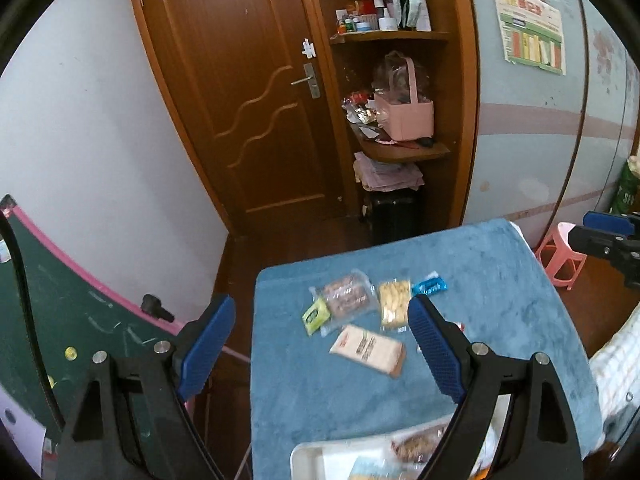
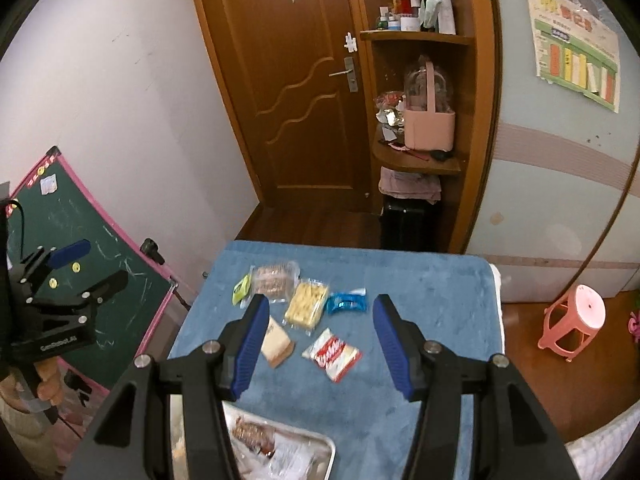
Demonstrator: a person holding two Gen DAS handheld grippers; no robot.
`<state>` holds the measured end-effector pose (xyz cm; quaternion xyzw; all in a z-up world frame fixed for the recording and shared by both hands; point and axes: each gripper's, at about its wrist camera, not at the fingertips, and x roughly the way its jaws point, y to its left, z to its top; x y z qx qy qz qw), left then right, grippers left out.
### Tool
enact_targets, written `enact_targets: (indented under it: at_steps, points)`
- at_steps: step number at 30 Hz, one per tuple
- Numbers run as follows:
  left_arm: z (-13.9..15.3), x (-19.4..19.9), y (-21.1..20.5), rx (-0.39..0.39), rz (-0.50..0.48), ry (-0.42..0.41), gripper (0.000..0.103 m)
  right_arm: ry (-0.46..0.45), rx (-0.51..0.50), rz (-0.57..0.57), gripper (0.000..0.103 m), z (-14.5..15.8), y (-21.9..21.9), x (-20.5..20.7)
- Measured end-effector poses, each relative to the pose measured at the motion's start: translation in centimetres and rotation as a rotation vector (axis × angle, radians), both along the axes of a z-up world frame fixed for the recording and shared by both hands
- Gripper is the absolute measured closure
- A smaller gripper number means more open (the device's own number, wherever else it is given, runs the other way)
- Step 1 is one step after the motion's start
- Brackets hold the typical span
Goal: Organize snacks
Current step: 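Open both tools and move them back over the remaining snacks, then grasp the brown cracker bag with left tool while right tool grasps red Cookies bag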
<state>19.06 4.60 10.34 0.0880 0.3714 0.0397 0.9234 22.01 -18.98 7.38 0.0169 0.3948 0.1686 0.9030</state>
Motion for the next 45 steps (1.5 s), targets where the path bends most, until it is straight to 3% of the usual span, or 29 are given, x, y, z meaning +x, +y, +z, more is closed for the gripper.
enact_targets:
  at_steps: [3,7,13,19,24,31,36,41,45]
  points:
    - [-1.4,4.3,0.7,-0.016,0.037,0.032,0.015,0.019,0.005,0.036,0.048,-0.5,-0.1,3.1]
    - [-6.6,9.4,1.8,-0.089,0.107,0.164,0.015,0.079,-0.014,0.103,0.048,-3.3,0.6,6.7]
    - [-15.8,13.0,1.7,-0.105,0.213,0.304,0.015,0.231,-0.021,0.207,0.048,-11.7,2.1,11.3]
    - [-23.7,14.8,2.0,-0.218,0.313,0.452,0.016,0.392,0.017,0.286,0.048,-19.8,3.5,12.6]
    - [-28.3,15.4,2.4,-0.307,0.377,0.528,0.016,0.499,-0.002,0.350,0.048,-25.6,4.8,12.0]
    - [-31.4,15.1,2.8,-0.410,0.459,0.557,0.016,0.471,-0.083,0.403,0.048,-27.7,5.9,11.5]
    - [-33.5,15.1,3.5,-0.494,0.528,0.566,0.016,0.451,-0.202,0.462,0.048,-29.3,7.1,11.6]
    - [-34.7,14.8,3.6,-0.540,0.574,0.560,0.016,0.431,-0.224,0.515,0.028,-29.7,7.7,10.6]
    - [-35.0,14.8,3.2,-0.542,0.607,0.549,0.016,0.329,-0.403,0.585,0.021,-30.5,9.6,8.2]
